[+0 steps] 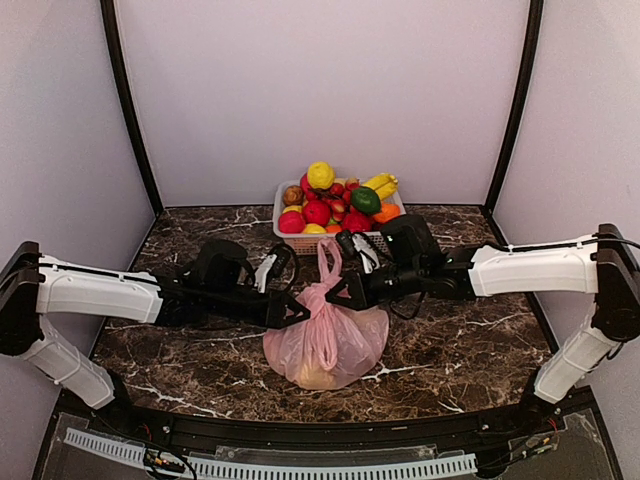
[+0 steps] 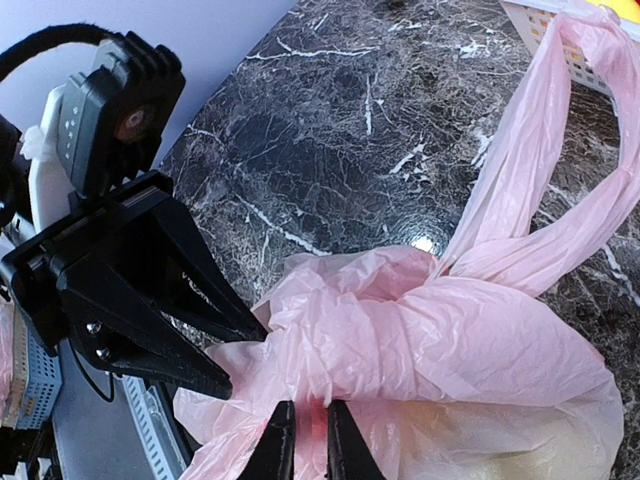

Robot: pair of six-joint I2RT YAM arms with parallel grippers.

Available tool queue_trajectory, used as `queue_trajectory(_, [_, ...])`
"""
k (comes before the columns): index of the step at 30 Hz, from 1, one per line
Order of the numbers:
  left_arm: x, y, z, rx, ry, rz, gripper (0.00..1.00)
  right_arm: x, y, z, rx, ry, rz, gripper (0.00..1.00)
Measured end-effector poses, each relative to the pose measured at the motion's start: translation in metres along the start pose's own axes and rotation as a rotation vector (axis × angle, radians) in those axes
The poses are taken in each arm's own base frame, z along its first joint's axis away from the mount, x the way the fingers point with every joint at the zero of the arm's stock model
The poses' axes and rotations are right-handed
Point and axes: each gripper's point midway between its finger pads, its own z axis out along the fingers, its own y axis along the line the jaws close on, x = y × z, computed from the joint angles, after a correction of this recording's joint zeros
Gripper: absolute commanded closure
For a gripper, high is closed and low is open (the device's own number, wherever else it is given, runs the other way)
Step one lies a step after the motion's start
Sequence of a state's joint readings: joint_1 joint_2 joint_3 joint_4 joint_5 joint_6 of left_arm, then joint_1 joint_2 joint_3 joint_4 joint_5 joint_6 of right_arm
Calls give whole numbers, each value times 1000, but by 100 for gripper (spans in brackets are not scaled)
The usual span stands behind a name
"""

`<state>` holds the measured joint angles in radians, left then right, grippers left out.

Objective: Untie the knot of the plastic bag and take out the fruit
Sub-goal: Untie the bag handles from the takeout bag.

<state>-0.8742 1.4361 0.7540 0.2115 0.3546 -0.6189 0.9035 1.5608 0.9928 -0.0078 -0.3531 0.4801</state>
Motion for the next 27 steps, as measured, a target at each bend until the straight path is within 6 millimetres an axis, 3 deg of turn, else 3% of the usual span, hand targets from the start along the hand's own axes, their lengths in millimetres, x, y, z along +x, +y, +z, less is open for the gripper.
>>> queue_trajectory(3, [-1,-1,0,4,-6,-11,84,-3,2,0,-7,-10,4,100])
queue_trajectory(7, [-3,0,0,-3,-13,-11,92,-5,3,0,-12,-19,14,100])
queue_trajectory(19, [-15,-2,-12,-30,-68,-6,97,-12,1,-10,23,-67,13,100])
queue_trajectory(21, [-16,-2,-13,-37,-75,-7,93,-15,1,-15,31,-84,9,100])
queue_trajectory(23, [-17,-2,-14,-39,-80,-9,82,-18,2,-19,38,-100,6,100])
queue_trajectory(25, [-17,-3,-15,-33,-81,-9,64,-20,2,-20,42,-109,4,100])
queue_trajectory(27, [-17,-6,-15,-22,-79,-4,56,-21,2,-20,44,-115,3,100])
